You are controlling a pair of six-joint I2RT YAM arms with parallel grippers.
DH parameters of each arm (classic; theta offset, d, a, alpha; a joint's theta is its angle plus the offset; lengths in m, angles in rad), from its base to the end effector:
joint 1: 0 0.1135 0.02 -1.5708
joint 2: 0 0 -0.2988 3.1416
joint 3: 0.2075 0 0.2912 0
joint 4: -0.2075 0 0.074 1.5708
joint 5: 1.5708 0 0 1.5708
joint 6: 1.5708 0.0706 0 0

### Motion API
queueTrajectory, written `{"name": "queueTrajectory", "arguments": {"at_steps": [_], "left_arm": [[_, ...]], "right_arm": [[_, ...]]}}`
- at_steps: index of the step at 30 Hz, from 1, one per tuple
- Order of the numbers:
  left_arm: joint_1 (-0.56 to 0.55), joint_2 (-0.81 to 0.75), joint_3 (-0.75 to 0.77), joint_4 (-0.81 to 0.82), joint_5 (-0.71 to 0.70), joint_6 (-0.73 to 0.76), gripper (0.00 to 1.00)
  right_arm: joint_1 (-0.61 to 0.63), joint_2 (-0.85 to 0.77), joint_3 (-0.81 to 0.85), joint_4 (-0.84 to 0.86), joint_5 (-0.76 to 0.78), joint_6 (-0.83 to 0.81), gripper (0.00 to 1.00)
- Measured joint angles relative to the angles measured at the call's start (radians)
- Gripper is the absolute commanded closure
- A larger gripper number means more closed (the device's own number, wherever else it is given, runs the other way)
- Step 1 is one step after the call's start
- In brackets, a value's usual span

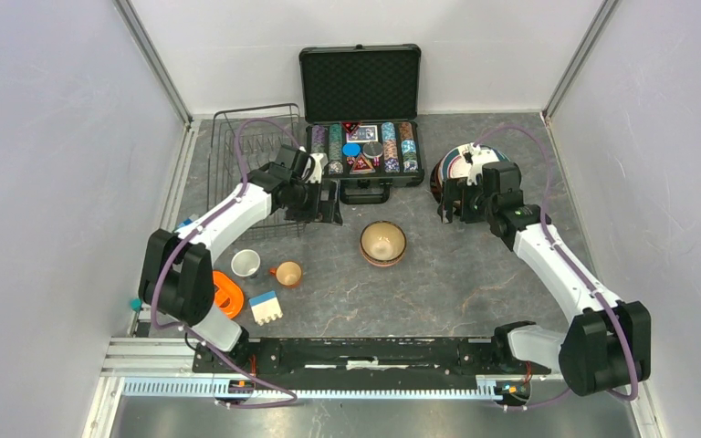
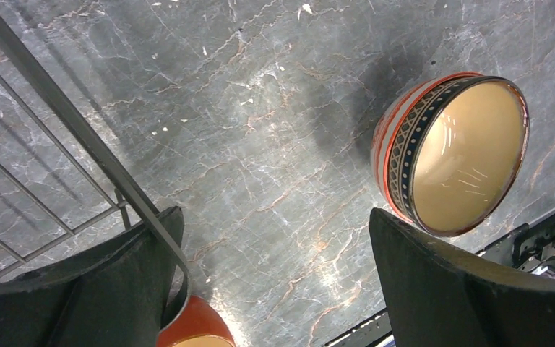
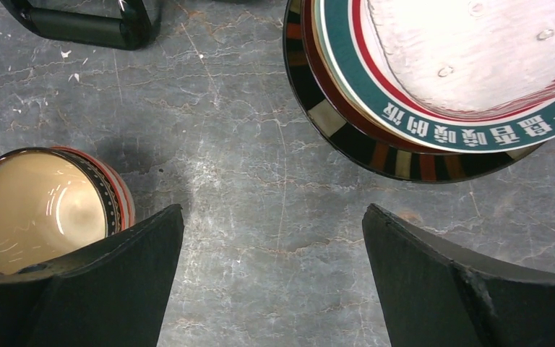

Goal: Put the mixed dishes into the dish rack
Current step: Pick up the plate at the center of the board.

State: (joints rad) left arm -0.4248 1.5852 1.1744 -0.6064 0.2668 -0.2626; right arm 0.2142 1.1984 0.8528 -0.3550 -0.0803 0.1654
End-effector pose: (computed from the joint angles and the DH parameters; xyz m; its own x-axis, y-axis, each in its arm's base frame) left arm 0.3424 -0.1753 0.2326 -0.8845 0.1253 -0.4495 0.3047 0.8846 -0.3531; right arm 0.3018 0.0714 0.2587 -0.6661 0.0231 -0.7455 -0.1644 0.9704 0.1769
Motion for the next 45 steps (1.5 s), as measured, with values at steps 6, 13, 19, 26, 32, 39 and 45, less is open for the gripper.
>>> {"name": "queueTrajectory", "arguments": {"at_steps": [6,13,19,26,32,39,45], "left_arm": [[-0.055,0.000,0.000,0.005,-0.034,-0.050,0.00],[-0.132,-0.016,-0.039,0.071,-0.058,-0.134,0.00],[-0.167,-0.021,-0.047,0.090,-0.047,-0.157,0.02],[-0.195,-0.021,-0.047,0.088,-0.042,-0.157,0.03],[-0.240,-0.021,-0.047,0.083,-0.027,-0.156,0.03],[-0.290,-0.020,-0.047,0.082,-0.020,-0.157,0.04],[-0.311,-0.013,-0.043,0.084,-0.018,-0.157,0.03]], "right_arm": [[0.000,0.019,0.000,-0.005,-0.024,0.011,0.02],[0.000,0.029,0.000,-0.006,-0.050,0.014,0.02],[0.000,0.042,0.000,-0.006,-0.064,0.018,0.02],[0.000,0.049,0.000,-0.006,-0.080,0.024,0.02],[0.000,0.064,0.000,-0.006,-0.089,0.029,0.02],[0.000,0.066,0.000,-0.006,-0.100,0.036,0.02],[0.000,0.067,0.000,-0.006,-0.103,0.041,0.02]]}}
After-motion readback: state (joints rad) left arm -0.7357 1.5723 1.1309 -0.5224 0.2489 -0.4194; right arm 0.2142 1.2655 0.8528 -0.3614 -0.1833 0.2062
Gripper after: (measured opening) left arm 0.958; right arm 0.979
